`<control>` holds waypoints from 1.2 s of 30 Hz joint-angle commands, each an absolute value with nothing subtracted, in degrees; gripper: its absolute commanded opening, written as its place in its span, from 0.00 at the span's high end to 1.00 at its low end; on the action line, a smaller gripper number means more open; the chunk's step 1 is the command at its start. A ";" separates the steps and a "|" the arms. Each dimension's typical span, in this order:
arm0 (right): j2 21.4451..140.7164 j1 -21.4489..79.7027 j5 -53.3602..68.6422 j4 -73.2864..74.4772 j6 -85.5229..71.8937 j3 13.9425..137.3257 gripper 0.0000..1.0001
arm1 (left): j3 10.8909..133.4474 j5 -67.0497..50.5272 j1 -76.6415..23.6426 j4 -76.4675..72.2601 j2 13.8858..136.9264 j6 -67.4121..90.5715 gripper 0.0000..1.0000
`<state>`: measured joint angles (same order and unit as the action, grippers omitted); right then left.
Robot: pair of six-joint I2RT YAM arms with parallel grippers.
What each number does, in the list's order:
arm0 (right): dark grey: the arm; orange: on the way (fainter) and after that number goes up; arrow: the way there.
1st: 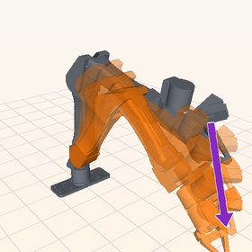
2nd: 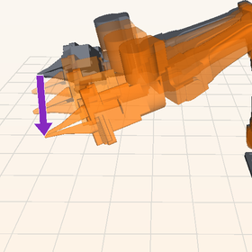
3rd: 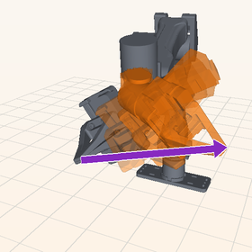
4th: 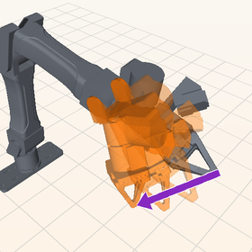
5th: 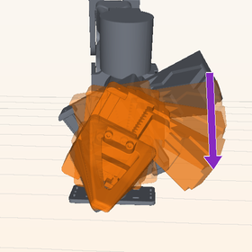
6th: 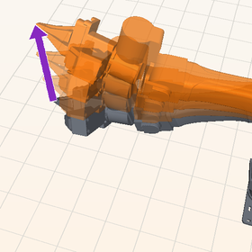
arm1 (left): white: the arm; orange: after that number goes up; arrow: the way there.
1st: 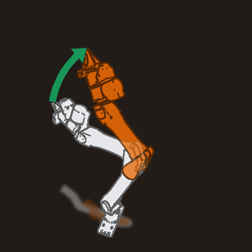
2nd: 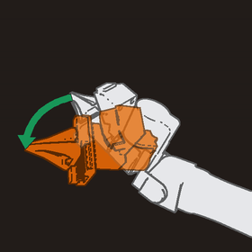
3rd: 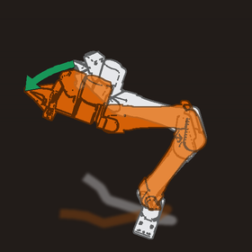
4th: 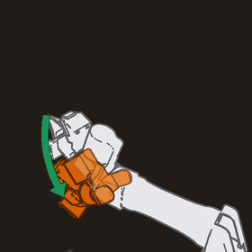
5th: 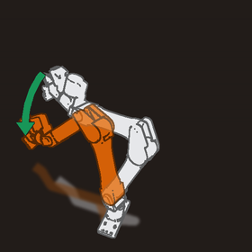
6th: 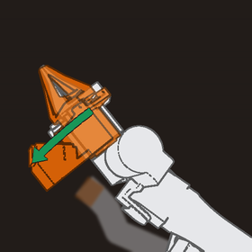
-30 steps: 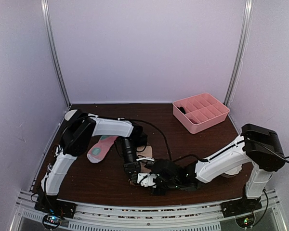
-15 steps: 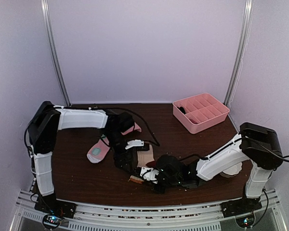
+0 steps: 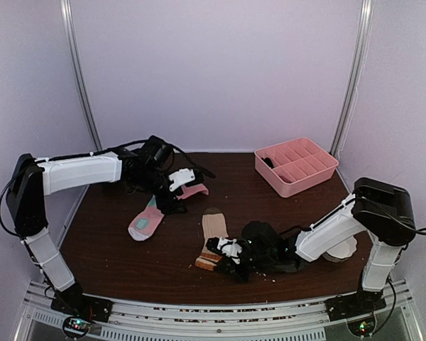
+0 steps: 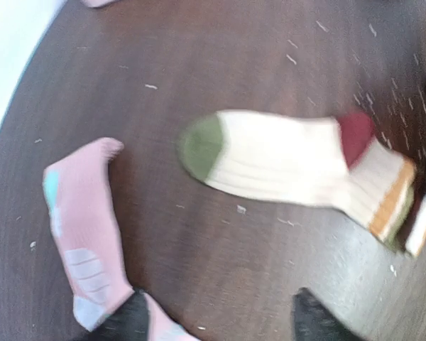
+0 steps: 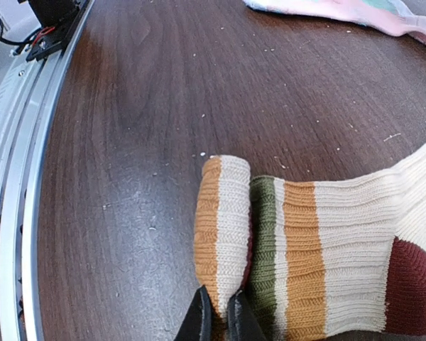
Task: Roll the socks
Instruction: Roll the sock at the center of the board.
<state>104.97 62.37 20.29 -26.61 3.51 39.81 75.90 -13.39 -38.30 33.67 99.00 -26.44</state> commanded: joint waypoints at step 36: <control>113.48 52.27 38.54 -24.47 -10.58 33.35 0.99 | 72.79 -30.24 -53.27 35.97 113.31 -40.80 0.81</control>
<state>110.65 52.58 42.57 -35.92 -8.97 38.02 70.72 -29.47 -53.15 32.91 111.22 -40.42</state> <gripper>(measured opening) 0.060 0.196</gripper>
